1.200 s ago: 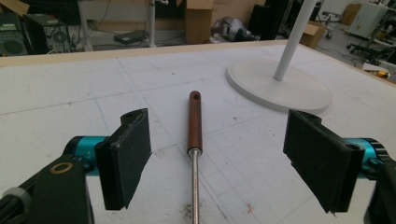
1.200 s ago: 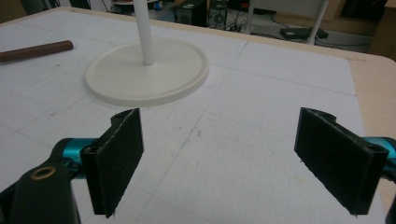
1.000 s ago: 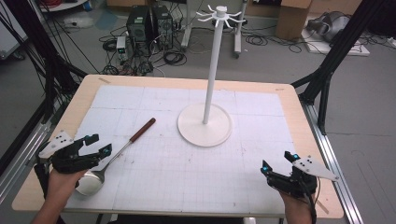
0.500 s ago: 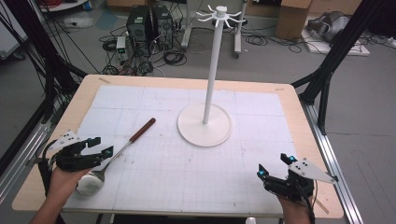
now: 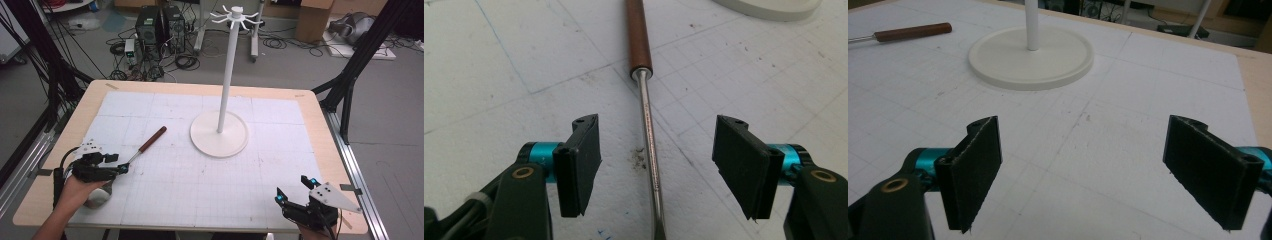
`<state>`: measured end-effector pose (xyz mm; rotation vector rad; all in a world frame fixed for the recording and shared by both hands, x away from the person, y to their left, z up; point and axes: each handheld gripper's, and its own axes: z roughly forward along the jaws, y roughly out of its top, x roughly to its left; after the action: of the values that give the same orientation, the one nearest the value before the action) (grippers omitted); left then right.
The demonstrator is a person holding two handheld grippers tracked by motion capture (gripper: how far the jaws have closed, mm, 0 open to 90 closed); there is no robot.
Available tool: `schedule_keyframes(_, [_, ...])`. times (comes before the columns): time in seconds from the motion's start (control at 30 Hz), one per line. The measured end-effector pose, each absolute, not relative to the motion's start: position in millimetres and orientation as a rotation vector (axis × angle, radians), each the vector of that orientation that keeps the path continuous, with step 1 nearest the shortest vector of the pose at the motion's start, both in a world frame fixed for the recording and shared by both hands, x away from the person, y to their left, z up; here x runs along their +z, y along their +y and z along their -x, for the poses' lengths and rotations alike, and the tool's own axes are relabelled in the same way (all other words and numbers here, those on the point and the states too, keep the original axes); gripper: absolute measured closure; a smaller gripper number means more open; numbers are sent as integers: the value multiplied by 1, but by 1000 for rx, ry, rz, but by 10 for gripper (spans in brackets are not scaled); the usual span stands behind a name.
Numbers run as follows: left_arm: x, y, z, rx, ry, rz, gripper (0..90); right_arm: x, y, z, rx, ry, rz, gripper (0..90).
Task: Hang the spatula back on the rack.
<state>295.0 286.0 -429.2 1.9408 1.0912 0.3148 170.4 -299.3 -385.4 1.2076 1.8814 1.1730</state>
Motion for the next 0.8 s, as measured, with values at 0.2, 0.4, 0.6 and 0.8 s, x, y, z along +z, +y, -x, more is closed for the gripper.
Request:
schedule_keyframes(0.2, [-433, 281, -299, 298, 1098, -2000, 507, -388, -298, -175, 1158, 1900, -1205, 147])
schedule_keyframes(0.4, [-431, 276, -301, 313, 1127, -2054, 549, -390, -298, -179, 1152, 1904, -1213, 148])
schedule_keyframes(0.6, [-422, 271, -303, 321, 1136, -2111, 563, -389, -297, -178, 1147, 1911, -1207, 148])
schedule_keyframes(0.8, [-425, 266, -308, 344, 1141, -2191, 563, -389, -297, -176, 1149, 1908, -1215, 149])
